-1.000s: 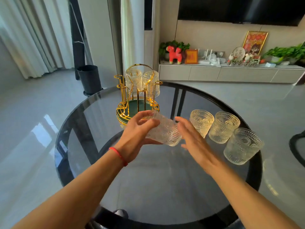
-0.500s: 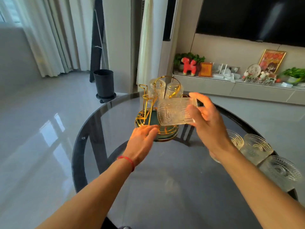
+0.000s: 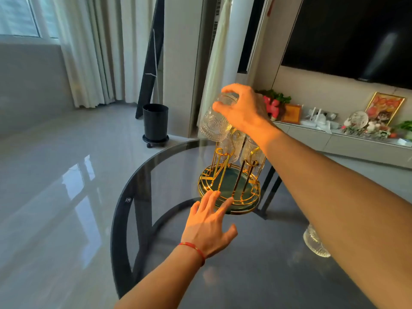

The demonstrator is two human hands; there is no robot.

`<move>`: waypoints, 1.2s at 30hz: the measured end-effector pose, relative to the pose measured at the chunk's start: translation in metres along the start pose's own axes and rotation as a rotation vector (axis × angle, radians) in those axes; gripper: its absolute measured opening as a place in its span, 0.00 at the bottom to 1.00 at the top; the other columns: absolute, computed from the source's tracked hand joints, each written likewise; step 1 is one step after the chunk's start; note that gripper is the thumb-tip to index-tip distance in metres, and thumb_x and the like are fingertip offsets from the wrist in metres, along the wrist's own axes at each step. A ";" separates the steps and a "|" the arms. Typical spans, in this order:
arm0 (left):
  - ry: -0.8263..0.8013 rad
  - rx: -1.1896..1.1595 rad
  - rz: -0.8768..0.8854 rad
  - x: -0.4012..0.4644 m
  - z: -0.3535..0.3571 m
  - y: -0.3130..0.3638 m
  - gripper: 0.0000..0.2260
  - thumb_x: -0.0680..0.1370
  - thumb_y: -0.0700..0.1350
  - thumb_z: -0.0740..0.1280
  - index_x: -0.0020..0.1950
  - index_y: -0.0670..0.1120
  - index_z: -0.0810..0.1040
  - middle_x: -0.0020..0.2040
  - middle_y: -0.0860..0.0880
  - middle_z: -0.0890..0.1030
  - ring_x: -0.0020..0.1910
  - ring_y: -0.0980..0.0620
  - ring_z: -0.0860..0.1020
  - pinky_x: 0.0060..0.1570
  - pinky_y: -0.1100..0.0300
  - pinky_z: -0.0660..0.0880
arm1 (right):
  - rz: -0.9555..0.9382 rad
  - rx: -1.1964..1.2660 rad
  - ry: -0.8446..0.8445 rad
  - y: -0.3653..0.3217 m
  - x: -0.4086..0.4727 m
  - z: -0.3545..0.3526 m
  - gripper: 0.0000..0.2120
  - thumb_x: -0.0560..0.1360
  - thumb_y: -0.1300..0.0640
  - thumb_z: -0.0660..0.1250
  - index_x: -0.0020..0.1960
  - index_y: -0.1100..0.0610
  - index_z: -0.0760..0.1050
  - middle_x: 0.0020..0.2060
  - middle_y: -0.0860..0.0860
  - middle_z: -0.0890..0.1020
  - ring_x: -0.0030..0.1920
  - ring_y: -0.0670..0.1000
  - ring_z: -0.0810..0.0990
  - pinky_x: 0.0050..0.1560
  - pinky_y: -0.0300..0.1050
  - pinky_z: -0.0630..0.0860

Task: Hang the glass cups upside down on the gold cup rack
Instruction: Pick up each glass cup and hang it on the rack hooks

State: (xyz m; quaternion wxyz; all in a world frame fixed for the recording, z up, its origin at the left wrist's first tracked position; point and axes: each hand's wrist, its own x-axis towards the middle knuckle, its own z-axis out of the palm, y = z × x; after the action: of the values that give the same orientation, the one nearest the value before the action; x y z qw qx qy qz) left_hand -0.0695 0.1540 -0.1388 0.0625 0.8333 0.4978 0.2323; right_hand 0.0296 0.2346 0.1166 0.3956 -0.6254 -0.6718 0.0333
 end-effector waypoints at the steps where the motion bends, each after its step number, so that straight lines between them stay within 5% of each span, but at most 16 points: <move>1: -0.005 0.000 -0.002 0.000 0.000 0.000 0.32 0.76 0.69 0.53 0.79 0.61 0.57 0.81 0.44 0.59 0.80 0.42 0.53 0.75 0.40 0.56 | 0.014 -0.023 -0.016 0.002 0.004 0.005 0.26 0.70 0.39 0.74 0.66 0.45 0.78 0.64 0.52 0.82 0.61 0.56 0.81 0.58 0.49 0.79; 10: -0.016 -0.002 -0.011 -0.001 -0.004 0.005 0.32 0.76 0.67 0.54 0.79 0.58 0.58 0.81 0.43 0.59 0.80 0.41 0.53 0.75 0.37 0.56 | 0.002 -0.246 -0.137 0.025 0.008 0.039 0.26 0.71 0.39 0.73 0.65 0.50 0.77 0.58 0.57 0.82 0.51 0.58 0.77 0.46 0.48 0.72; 13: -0.018 0.013 -0.006 -0.001 -0.004 0.005 0.33 0.76 0.66 0.56 0.79 0.57 0.58 0.81 0.43 0.59 0.80 0.40 0.54 0.74 0.37 0.57 | -0.011 -0.321 -0.222 0.028 0.005 0.043 0.24 0.71 0.40 0.72 0.64 0.50 0.77 0.58 0.57 0.82 0.55 0.61 0.79 0.53 0.54 0.74; 17: -0.020 0.030 -0.003 0.000 -0.003 0.004 0.32 0.76 0.65 0.58 0.79 0.58 0.58 0.81 0.44 0.59 0.80 0.40 0.54 0.74 0.38 0.59 | -0.070 -0.503 -0.321 0.032 0.004 0.046 0.24 0.74 0.38 0.70 0.66 0.48 0.76 0.54 0.55 0.83 0.60 0.61 0.79 0.65 0.59 0.65; 23: -0.014 0.041 -0.001 0.000 -0.003 0.005 0.32 0.75 0.66 0.58 0.78 0.59 0.58 0.80 0.44 0.61 0.79 0.41 0.55 0.74 0.39 0.61 | -0.158 -0.649 -0.378 0.038 0.003 0.049 0.22 0.76 0.41 0.67 0.68 0.44 0.76 0.59 0.56 0.83 0.68 0.60 0.72 0.67 0.63 0.60; 28: 0.001 0.059 0.002 0.000 -0.004 0.006 0.32 0.75 0.65 0.58 0.78 0.58 0.59 0.79 0.44 0.62 0.79 0.41 0.57 0.73 0.39 0.63 | -0.177 -0.673 -0.346 0.045 -0.007 0.046 0.20 0.80 0.42 0.61 0.69 0.45 0.77 0.62 0.55 0.82 0.71 0.58 0.67 0.67 0.63 0.58; 33: 0.005 0.061 -0.009 -0.001 -0.012 0.017 0.31 0.75 0.61 0.65 0.77 0.54 0.64 0.76 0.42 0.66 0.77 0.41 0.61 0.68 0.43 0.69 | -0.262 -0.473 -0.136 0.059 -0.051 0.030 0.19 0.81 0.48 0.61 0.70 0.49 0.77 0.75 0.55 0.72 0.78 0.56 0.62 0.79 0.62 0.50; 36: 0.075 0.035 0.038 -0.001 -0.023 0.036 0.26 0.75 0.56 0.67 0.71 0.49 0.72 0.70 0.44 0.73 0.70 0.43 0.69 0.61 0.46 0.74 | -0.322 -0.350 0.012 0.072 -0.097 0.013 0.18 0.78 0.55 0.65 0.66 0.55 0.81 0.73 0.58 0.74 0.75 0.59 0.68 0.77 0.58 0.60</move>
State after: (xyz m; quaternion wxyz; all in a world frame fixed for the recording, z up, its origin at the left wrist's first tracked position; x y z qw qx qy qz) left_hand -0.0510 0.1322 -0.1064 0.0249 0.8343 0.4877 0.2558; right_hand 0.0714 0.1721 0.0219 0.2855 -0.5696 -0.7559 -0.1509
